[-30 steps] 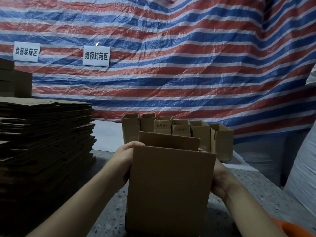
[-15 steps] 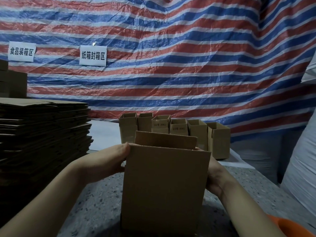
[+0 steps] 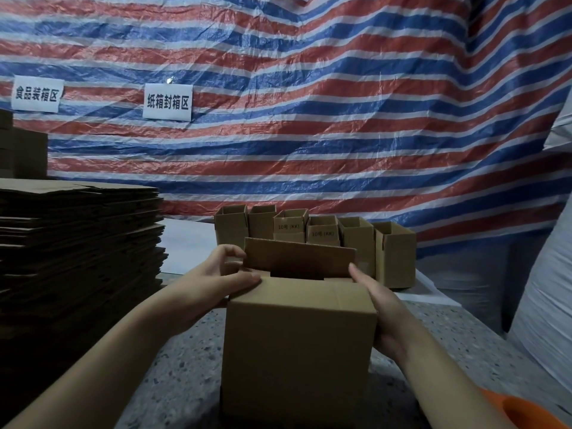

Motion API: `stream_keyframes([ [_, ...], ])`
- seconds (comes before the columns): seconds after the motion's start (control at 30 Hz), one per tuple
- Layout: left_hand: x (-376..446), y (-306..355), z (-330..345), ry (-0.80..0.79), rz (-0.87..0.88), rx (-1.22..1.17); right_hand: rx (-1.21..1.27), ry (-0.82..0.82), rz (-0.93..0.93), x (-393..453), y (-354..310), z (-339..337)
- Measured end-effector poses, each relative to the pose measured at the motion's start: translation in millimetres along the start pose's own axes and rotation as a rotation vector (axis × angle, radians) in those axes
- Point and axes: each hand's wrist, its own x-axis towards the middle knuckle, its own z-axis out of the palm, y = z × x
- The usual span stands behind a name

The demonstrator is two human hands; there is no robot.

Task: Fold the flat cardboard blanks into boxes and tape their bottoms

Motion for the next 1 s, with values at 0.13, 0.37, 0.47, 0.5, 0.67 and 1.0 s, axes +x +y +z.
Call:
stream_keyframes([
  [0.13,0,2,2,0.027,-0.003,-0.017,-0.032,0.023,-0.065,-3,2,0],
  [0.37,0,5,5,-0.010,0.043,0.007,-0.124,-0.131,-0.198,-8,-8,0],
  [0.47,-1,4,6,-0.020,0.076,-0.009,-0.096,-0.129,-0.221,-6,-6,-2],
  [0.5,-1,4,5,-0.023,0.086,-0.020,-0.081,-0.136,-0.226,-6,-6,-2],
  [0.67,-3,3,3,0.016,0.140,0.026,-0.034,-0.083,-0.210,-8,-3,-7],
  [1.0,-7,14,8,0.077,0.131,0.292,-0.188,-0.033,-0.198,-9,-9,-5],
])
